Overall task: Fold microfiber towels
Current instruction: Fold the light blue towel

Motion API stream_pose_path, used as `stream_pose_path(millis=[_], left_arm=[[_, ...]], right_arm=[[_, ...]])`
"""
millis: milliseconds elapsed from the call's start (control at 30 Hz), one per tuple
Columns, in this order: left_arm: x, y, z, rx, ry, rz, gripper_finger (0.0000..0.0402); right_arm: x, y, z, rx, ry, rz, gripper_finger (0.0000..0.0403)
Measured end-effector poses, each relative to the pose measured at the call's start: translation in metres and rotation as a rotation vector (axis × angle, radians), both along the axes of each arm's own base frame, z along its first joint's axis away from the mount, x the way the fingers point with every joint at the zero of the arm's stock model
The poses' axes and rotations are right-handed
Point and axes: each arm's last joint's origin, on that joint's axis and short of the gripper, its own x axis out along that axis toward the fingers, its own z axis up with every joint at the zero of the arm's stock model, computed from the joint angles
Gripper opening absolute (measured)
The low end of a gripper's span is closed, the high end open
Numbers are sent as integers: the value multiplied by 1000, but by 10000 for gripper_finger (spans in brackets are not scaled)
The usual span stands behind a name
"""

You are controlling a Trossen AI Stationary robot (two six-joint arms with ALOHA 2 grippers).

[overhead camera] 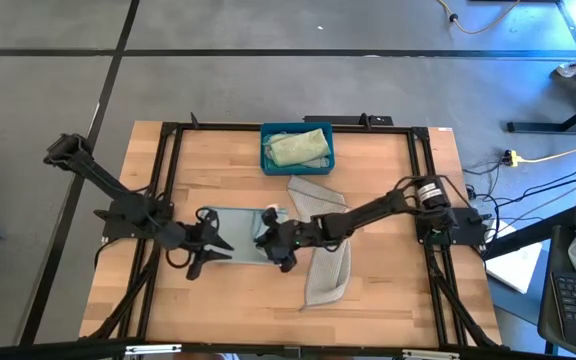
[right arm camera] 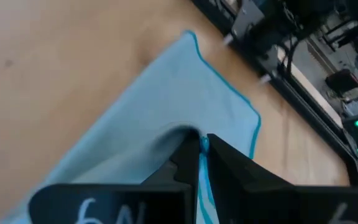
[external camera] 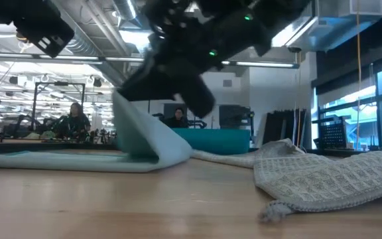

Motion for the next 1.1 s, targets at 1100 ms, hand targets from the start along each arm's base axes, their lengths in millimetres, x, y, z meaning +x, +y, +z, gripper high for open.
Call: stream_pose_path(millis=[1100], left_arm=[[-35, -40, 34, -50, -116, -202, 95]], right_arm=[[83, -32, 17, 69, -245, -18, 35]])
